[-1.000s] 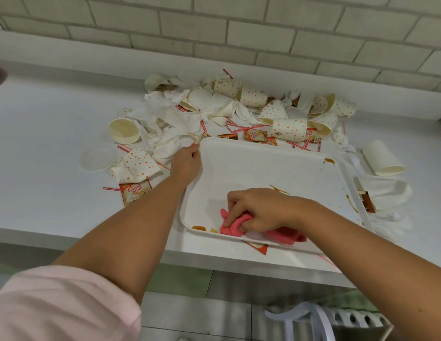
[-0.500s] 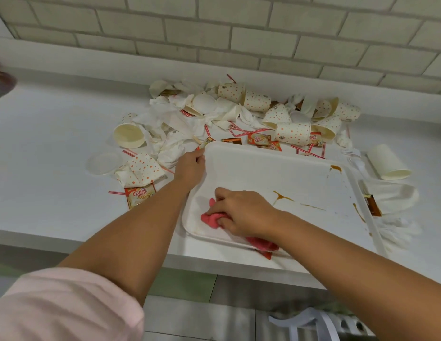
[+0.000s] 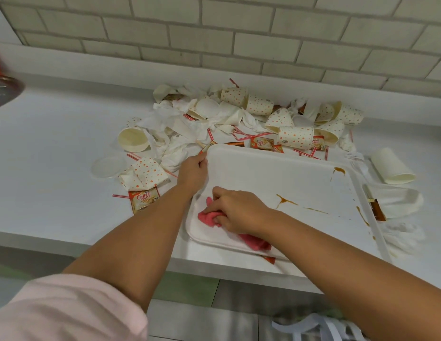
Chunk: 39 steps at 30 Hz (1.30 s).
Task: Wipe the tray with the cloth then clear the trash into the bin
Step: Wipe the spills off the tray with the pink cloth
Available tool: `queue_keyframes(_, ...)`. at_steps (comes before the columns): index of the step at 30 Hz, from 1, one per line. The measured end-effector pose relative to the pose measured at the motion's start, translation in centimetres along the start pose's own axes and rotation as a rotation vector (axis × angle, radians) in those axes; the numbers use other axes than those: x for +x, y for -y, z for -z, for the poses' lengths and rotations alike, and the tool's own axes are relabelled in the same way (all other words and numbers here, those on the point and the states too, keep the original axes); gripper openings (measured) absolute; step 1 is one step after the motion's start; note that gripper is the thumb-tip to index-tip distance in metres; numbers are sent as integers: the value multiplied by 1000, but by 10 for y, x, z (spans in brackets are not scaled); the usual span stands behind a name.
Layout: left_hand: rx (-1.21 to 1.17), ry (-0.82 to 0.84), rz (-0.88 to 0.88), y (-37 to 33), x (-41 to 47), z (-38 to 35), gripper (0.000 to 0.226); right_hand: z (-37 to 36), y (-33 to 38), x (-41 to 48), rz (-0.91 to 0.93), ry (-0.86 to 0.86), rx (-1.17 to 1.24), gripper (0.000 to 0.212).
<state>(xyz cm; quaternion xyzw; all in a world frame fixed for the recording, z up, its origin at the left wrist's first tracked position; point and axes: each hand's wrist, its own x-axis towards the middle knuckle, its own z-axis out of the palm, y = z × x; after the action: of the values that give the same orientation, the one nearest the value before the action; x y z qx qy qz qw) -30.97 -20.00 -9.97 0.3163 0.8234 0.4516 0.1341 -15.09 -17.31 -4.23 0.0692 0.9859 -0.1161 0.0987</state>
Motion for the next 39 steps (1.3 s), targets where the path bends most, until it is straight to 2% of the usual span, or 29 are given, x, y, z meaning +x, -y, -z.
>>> queue_keyframes(3, 1, -16, 3, 1, -1, -1, 37, 7, -14, -2, -103, 20, -22, 30)
queue_keyframes(8, 2, -37, 33, 0, 0, -3, 38, 22, -4, -11, 78, 256, -34, 39)
queue_keyframes(11, 22, -38, 14, 1, 0, -4, 38, 12, 11, -8, 170, 197, -25, 34)
queue_keyframes(15, 68, 5, -36, 0, 0, -3, 38, 1, 20, 0, 153, 30, -27, 31)
queue_keyframes(18, 72, 14, -41, 0, 0, -2, 38, 1, 14, 7, 62, -40, -14, 30)
queue_keyframes(22, 17, -5, -21, 5, -1, 0, 38, 12, -25, 4, -169, -87, -47, 27)
queue_keyframes(25, 17, -30, -1, 5, -1, -2, 39, 19, -51, -3, -375, -75, -61, 28)
queue_keyframes(27, 27, -46, 14, 4, 0, -4, 39, 20, -50, -4, -438, -65, -71, 31)
queue_keyframes(29, 40, -57, 25, 4, 1, -6, 39, 15, -34, -4, -400, -38, -69, 31)
queue_keyframes(33, 69, -59, 21, 3, 2, -6, 39, 2, 4, -8, -170, -20, -31, 32)
queue_keyframes(37, 82, -56, 11, 3, 2, -6, 39, 16, 0, -23, 33, 146, 15, 35)
queue_keyframes(39, 80, -65, 7, 2, 1, -6, 39, 19, -2, -27, 102, 149, 16, 33)
